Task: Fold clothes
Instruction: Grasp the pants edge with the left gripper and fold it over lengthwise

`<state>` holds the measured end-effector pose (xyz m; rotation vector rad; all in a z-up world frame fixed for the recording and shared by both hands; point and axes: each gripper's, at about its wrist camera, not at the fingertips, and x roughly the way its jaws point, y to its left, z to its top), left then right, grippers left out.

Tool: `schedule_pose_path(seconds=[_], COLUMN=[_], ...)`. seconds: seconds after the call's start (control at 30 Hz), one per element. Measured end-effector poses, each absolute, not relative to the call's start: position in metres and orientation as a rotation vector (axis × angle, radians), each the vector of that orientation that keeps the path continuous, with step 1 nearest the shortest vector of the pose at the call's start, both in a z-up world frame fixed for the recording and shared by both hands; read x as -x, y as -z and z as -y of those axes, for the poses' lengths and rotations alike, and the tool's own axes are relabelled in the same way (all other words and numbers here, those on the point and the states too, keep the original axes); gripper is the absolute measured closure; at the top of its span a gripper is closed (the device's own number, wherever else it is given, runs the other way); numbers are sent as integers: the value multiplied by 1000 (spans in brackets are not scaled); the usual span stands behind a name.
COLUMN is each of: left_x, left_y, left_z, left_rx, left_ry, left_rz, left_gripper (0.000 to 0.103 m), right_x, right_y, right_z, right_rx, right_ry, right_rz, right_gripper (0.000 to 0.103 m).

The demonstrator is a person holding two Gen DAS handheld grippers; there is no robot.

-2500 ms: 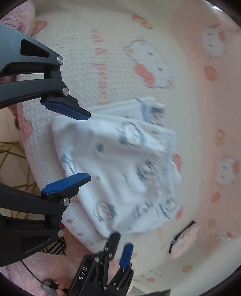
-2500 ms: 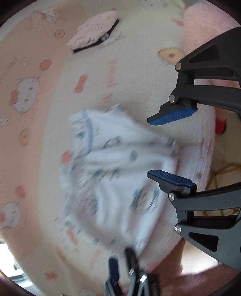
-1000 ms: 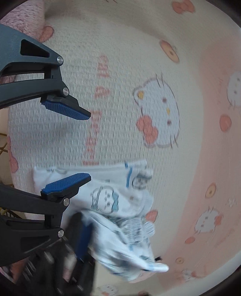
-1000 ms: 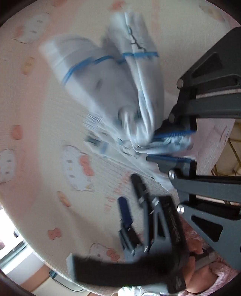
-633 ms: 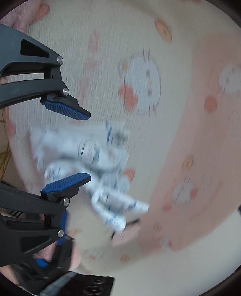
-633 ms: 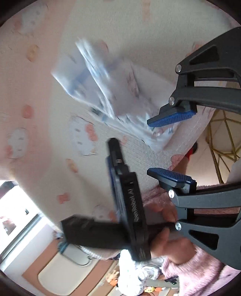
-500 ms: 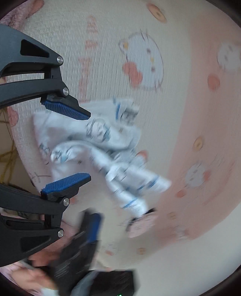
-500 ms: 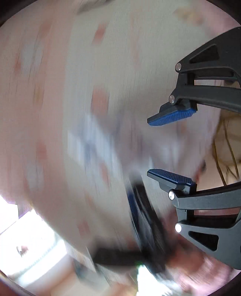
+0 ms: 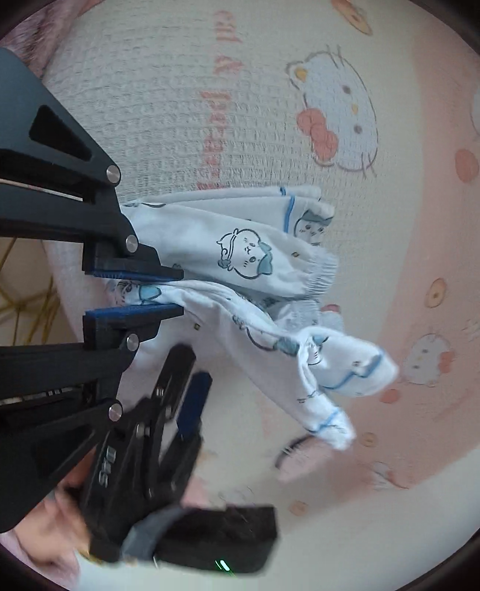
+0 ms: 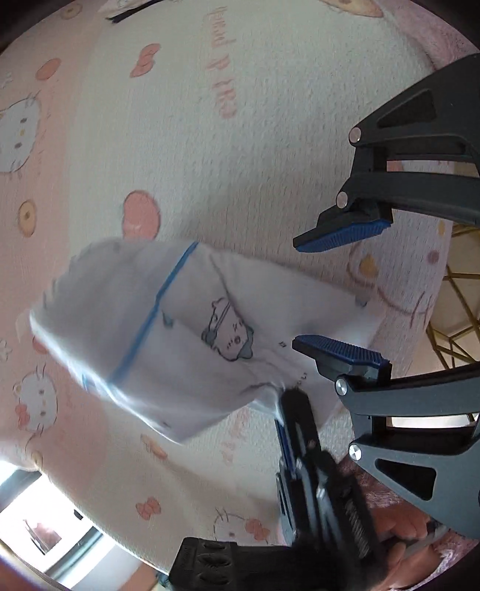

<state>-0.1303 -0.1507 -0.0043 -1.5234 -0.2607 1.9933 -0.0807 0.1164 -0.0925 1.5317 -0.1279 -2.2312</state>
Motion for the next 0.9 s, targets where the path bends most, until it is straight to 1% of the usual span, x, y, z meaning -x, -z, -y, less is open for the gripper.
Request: schedule_pose_path(seconds=[0.13,0.23,0.27,0.33,0.37,0.4,0.43,0.47,0.5,0.6,0.77,0.8,0.9], left_x=[132,149,152,156,157,158,161,160,160,152,159,157,156], left_y=[9,36,45,56,56,51,52,50,46,35,47,46,54], left_z=[164,164,165,168,170,173,173,174,177,191,184,177,157], left_rx=[1581,1695,1735,1784,1788,1773,1759,1744,1733,1710,1649,1643,1696], left_ry=[-1996,-1983,-1979,-1973,-1974,-1996,-2024,-2054,-2083,-2129,-2083,-2069,-2106], left_rz=[327,335,339,364,387,391,379,361,351,360,393,360,174], left_gripper=[91,91,91,87,86,83,77,74,72,72,72,72,72], right_x=[79,79,80,80,80,82,84,86,86,84,84,84,84], right_y=[84,85,89,108,112,113,113,111,107,103,110,112,117], right_z=[-109,-103,-100,-96,-98,-104,-108,-111,-111,-106,-100,-98,-95], right_rx=[-1467,-1461,-1487,-1594,-1609,-1619,-1633,-1635,-1617,-1579,-1602,-1607,-1621], right_ry=[2240,2234,2225,2206,2201,2200,2193,2192,2214,2255,2242,2240,2232], right_rz=[115,94,63,-39,-11,70,131,161,144,96,60,53,30], right_gripper=[54,54,53,53,53,53,53,53,53,53,53,53,52])
